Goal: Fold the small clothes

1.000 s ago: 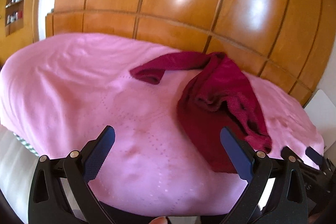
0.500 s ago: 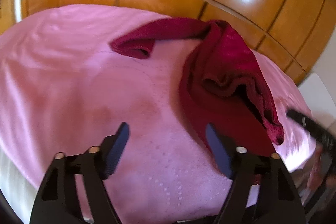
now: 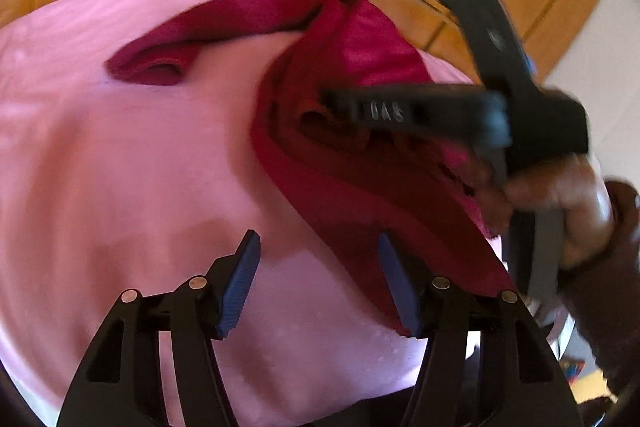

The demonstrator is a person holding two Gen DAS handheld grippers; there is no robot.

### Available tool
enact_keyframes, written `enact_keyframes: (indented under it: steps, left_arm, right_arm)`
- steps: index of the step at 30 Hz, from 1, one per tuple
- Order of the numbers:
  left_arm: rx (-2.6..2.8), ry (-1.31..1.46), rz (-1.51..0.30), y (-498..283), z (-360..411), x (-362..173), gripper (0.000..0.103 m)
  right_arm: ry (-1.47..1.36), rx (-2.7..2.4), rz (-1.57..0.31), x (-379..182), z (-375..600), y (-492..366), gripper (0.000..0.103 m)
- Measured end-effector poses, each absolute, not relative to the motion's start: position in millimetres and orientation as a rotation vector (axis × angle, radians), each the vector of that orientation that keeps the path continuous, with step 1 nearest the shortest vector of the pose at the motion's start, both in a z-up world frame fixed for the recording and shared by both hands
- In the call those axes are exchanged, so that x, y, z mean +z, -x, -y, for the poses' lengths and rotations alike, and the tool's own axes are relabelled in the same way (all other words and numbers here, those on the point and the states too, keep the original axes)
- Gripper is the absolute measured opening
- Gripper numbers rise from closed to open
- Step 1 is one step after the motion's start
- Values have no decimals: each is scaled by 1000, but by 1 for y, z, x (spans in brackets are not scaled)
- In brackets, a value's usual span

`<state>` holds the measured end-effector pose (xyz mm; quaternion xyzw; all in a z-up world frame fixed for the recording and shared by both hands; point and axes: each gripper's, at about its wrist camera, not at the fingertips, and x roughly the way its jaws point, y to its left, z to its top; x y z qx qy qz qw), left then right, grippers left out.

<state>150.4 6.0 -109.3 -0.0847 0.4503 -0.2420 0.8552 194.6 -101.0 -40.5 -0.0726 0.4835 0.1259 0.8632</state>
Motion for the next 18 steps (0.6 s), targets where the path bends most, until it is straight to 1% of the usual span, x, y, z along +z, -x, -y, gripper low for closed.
enact_keyframes:
  steps: [1, 2, 3, 4, 5, 6, 8, 11, 13, 14, 18]
  left_arm:
    - [-518, 144, -943, -151, 1, -109, 60]
    - [-523, 112, -943, -152, 6, -110, 55]
    - [-543, 75, -947, -153, 14, -112, 44]
    - [-566, 56, -961, -154, 20, -115, 22]
    - [-572, 43, -966, -156, 23, -116, 12]
    - [-569, 25, -956, -156, 26, -116, 9]
    - [-584, 39, -947, -159, 24, -113, 6]
    - [-591, 114, -935, -165, 7, -105, 5]
    - [-580, 218, -918, -175, -21, -95, 5]
    - [-567, 253, -909, -179, -33, -91, 5]
    - [-401, 450, -843, -203, -113, -71, 5]
  right_arm:
    - [100, 269, -1007, -36, 112, -197, 8]
    - [53, 266, -996, -29, 125, -196, 8]
    - [-2, 245, -970, -20, 144, -194, 8]
    - [-58, 220, -945, -11, 166, -191, 8]
    - [-106, 200, -928, -5, 185, -187, 8]
    - [-172, 168, -905, 4, 212, -183, 8]
    - [-248, 86, -863, 16, 257, -174, 7]
    - [-332, -68, -826, 22, 329, -163, 5]
    - [-390, -182, -818, 18, 378, -156, 5]
    - [-404, -221, -820, 16, 394, -153, 0]
    - [-456, -403, -841, 0, 463, -146, 0]
